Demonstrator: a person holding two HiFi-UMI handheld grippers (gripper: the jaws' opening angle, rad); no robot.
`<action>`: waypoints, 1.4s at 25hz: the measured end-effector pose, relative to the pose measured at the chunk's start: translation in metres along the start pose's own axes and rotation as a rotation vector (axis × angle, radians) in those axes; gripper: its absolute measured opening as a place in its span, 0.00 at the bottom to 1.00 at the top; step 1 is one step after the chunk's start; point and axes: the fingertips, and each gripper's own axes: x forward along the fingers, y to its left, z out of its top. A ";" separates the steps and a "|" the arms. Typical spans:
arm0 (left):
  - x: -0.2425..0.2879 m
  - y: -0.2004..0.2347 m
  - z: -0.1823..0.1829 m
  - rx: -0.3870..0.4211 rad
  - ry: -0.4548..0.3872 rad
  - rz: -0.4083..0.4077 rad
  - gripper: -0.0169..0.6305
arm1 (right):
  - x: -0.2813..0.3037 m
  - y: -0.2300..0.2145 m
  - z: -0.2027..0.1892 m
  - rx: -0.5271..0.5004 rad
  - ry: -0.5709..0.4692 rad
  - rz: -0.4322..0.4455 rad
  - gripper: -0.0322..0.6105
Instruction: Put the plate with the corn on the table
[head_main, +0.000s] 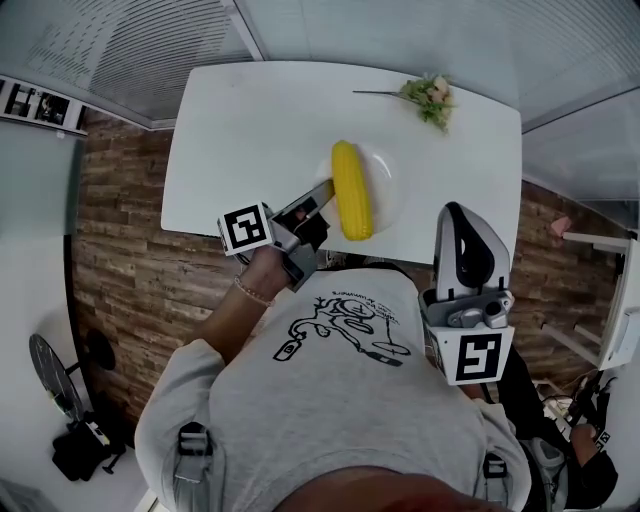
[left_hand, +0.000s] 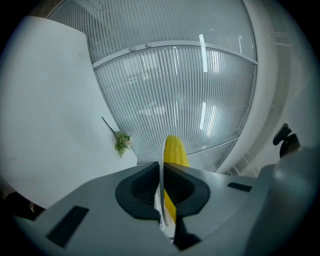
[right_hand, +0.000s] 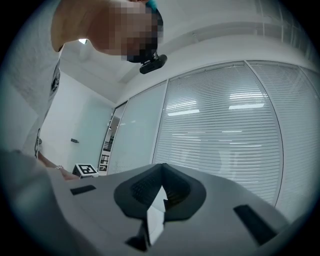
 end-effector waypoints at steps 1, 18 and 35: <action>0.003 0.000 -0.001 0.001 -0.002 0.003 0.07 | 0.000 -0.004 0.000 0.005 0.002 -0.003 0.06; 0.060 -0.011 -0.029 -0.014 -0.018 -0.002 0.07 | -0.022 -0.070 -0.004 0.004 0.005 0.000 0.06; 0.069 0.001 -0.029 -0.017 -0.010 0.005 0.07 | -0.026 -0.078 -0.010 0.001 0.011 -0.002 0.06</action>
